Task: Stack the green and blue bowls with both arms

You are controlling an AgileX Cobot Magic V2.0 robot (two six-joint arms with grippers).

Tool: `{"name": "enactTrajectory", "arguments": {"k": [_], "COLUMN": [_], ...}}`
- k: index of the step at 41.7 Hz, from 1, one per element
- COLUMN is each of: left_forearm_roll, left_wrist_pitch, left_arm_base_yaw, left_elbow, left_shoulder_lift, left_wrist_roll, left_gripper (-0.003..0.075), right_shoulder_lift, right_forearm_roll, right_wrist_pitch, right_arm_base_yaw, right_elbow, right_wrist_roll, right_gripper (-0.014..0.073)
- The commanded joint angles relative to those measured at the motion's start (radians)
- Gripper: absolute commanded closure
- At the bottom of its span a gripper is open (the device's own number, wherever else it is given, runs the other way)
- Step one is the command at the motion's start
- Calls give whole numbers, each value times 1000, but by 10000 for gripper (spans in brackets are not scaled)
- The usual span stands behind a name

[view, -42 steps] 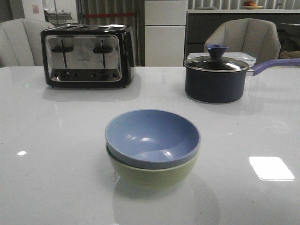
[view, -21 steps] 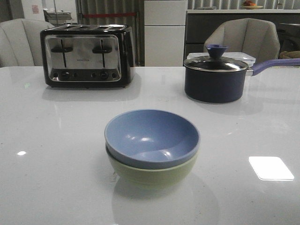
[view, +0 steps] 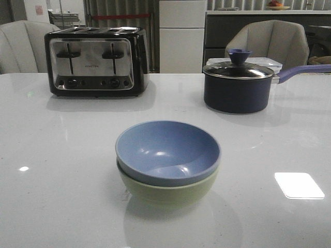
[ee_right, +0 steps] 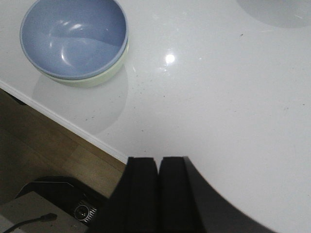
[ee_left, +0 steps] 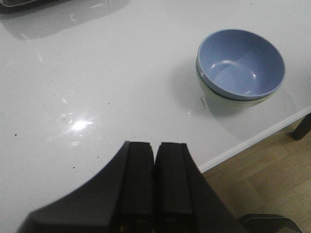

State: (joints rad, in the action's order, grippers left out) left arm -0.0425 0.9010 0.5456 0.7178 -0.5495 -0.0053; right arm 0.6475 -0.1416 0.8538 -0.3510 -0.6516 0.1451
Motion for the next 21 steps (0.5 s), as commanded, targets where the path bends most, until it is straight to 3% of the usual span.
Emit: {"name": "enactTrajectory", "arguments": {"k": [1,16,21], "left_forearm_roll": [2,4,4], "left_wrist_pitch": [-76,-78,-99], "left_arm_base_yaw": [7,7,-65], "left_elbow": [29,24,-7], "left_shoulder_lift": [-1,12,60], "left_wrist_roll": [-10,-10,5], "left_gripper": [627,627,627], "right_shoulder_lift": [-4,-4,-4], "right_forearm_roll": [6,6,6], "right_wrist_pitch": [-48,-48,-48], "right_arm_base_yaw": [6,6,6], "right_elbow": [-28,-28,-28], "right_wrist_roll": [2,2,2], "right_gripper": [538,538,538]}}
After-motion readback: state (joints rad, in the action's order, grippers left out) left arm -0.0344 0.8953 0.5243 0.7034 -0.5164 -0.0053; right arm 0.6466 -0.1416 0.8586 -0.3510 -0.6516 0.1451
